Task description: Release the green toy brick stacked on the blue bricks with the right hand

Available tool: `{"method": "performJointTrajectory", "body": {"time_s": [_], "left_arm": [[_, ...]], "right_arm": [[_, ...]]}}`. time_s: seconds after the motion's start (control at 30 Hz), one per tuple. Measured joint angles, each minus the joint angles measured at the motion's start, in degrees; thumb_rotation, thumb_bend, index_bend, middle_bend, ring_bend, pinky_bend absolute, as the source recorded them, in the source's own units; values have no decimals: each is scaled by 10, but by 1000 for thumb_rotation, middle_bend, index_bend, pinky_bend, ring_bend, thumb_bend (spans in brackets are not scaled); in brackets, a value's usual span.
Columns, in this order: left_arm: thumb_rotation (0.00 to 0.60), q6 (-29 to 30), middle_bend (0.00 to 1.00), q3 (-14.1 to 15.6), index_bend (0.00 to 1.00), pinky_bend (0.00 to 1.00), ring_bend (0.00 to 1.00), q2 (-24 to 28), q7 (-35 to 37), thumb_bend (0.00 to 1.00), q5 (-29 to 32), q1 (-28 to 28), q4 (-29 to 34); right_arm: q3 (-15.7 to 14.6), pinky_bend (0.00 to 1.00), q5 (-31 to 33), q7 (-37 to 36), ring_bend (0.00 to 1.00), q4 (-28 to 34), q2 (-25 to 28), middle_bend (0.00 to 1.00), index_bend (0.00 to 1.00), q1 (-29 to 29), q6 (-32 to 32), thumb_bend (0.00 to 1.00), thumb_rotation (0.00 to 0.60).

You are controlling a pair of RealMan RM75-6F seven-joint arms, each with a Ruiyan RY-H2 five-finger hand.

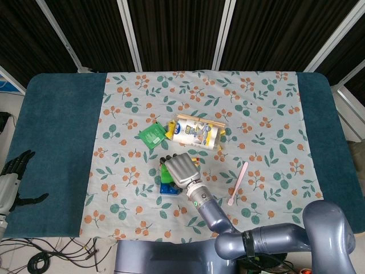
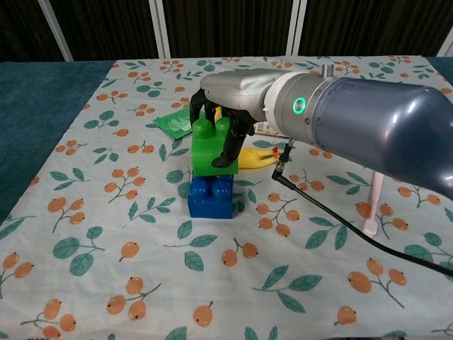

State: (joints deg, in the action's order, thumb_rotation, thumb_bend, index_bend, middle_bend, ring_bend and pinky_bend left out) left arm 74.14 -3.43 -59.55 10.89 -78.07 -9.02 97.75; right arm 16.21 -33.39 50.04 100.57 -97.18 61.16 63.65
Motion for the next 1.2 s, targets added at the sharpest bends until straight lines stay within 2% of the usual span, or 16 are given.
{"method": "performJointTrajectory", "body": {"time_s": [1.2], "left_arm": [[600,-1,0,0,0,0,0,1,5,0,-1,0,1]], "right_arm": [[-5,544,32,-16,485,-4,-8,513,562,31,17,485,600]]}}
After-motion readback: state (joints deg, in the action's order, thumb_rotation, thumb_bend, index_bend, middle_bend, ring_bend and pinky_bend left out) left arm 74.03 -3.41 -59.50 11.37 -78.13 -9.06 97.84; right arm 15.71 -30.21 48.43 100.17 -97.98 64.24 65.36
